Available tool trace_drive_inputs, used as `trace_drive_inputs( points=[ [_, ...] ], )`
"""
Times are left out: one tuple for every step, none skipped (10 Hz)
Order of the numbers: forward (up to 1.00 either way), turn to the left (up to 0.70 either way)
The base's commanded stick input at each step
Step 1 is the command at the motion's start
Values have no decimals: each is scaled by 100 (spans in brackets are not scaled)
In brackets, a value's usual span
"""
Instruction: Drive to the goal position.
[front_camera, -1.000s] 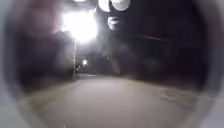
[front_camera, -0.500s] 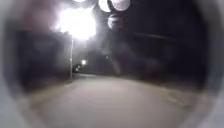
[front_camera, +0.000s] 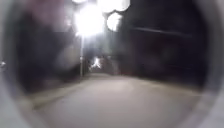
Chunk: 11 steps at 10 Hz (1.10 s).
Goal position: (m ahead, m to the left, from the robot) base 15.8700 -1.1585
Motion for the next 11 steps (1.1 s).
trace_drive_inputs(
  points=[
    [100, 40],
    [100, 40],
    [100, 40],
    [100, 40],
    [100, 27],
    [100, 2],
    [100, 0],
    [100, 0],
    [100, 0],
    [100, -5],
    [100, -28]
  ],
)
